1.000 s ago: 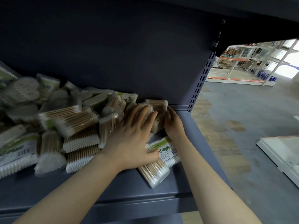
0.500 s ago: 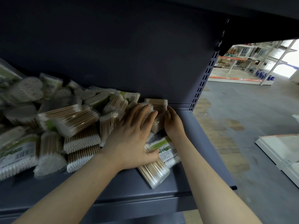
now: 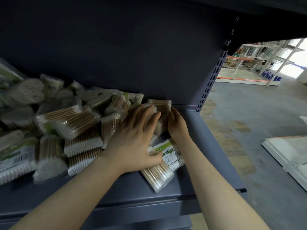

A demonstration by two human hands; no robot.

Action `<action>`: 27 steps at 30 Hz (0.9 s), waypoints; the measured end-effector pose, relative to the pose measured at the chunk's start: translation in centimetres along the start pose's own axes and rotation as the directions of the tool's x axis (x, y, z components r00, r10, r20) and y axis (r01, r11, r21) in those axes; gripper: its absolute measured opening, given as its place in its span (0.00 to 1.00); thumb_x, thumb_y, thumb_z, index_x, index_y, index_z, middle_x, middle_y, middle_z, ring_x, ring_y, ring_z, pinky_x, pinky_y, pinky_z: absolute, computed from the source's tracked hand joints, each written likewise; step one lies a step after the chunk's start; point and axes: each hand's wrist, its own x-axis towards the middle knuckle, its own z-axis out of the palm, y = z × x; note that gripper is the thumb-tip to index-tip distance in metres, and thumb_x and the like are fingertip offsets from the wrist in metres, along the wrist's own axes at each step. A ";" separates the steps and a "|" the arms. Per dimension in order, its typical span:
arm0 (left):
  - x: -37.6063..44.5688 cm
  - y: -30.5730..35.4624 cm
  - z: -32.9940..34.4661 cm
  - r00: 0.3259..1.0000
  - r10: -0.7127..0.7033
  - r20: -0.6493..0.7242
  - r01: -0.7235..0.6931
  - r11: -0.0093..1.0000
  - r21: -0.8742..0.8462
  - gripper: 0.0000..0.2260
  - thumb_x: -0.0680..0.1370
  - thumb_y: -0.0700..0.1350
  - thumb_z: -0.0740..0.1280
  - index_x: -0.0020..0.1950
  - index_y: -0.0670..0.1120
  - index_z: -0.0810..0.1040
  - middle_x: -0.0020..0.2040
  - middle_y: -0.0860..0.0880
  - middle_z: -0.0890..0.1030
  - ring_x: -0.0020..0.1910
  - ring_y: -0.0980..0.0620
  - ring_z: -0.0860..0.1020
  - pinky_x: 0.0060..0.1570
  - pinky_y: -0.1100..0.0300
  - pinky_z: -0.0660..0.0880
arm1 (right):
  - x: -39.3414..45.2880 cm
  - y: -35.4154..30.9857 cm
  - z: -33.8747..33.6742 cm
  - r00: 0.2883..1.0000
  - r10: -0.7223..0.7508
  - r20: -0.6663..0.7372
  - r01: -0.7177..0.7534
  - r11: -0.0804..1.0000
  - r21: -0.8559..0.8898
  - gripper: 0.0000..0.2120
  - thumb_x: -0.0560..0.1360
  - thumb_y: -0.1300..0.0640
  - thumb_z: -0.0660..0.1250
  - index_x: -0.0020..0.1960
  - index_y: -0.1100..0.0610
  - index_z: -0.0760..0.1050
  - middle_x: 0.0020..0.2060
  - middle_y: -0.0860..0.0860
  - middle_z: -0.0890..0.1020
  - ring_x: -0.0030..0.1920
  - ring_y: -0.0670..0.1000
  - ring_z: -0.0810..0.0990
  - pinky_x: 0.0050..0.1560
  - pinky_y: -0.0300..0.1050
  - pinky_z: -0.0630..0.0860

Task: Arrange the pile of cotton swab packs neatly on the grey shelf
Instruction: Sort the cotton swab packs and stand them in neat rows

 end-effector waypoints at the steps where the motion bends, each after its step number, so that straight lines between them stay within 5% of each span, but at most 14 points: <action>1: 0.0 -0.1 0.0 1.000 0.001 -0.001 -0.001 1.000 0.000 0.41 0.64 0.65 0.58 0.69 0.40 0.66 0.69 0.40 0.67 0.69 0.42 0.60 0.66 0.48 0.57 | 0.0 0.0 0.1 1.000 0.004 0.000 -0.004 1.000 0.003 0.18 0.82 0.57 0.50 0.69 0.57 0.65 0.64 0.55 0.74 0.64 0.56 0.71 0.55 0.40 0.65; 8: -0.4 -0.5 -0.1 1.000 0.004 0.006 -0.004 1.000 0.002 0.41 0.64 0.65 0.57 0.69 0.40 0.65 0.69 0.41 0.67 0.70 0.42 0.61 0.66 0.48 0.57 | -0.2 -0.3 0.4 1.000 0.004 0.011 -0.004 1.000 0.016 0.17 0.82 0.58 0.50 0.69 0.57 0.66 0.63 0.55 0.75 0.63 0.55 0.72 0.52 0.36 0.64; 18: -0.3 -0.3 -0.2 1.000 0.011 -0.022 -0.011 1.000 -0.015 0.40 0.63 0.65 0.57 0.68 0.42 0.65 0.68 0.41 0.68 0.68 0.43 0.61 0.64 0.48 0.57 | -0.2 -0.5 0.3 1.000 0.004 0.030 -0.004 1.000 0.004 0.17 0.81 0.58 0.50 0.67 0.59 0.67 0.62 0.56 0.76 0.62 0.57 0.73 0.59 0.45 0.67; 27: -0.3 0.2 -0.7 1.000 0.000 -0.016 0.000 1.000 0.011 0.40 0.63 0.63 0.57 0.67 0.38 0.69 0.67 0.40 0.70 0.67 0.44 0.61 0.64 0.47 0.57 | -1.3 -0.4 -1.1 0.999 -0.029 0.023 0.030 0.998 -0.059 0.15 0.81 0.57 0.52 0.63 0.60 0.69 0.58 0.57 0.77 0.57 0.57 0.74 0.52 0.44 0.67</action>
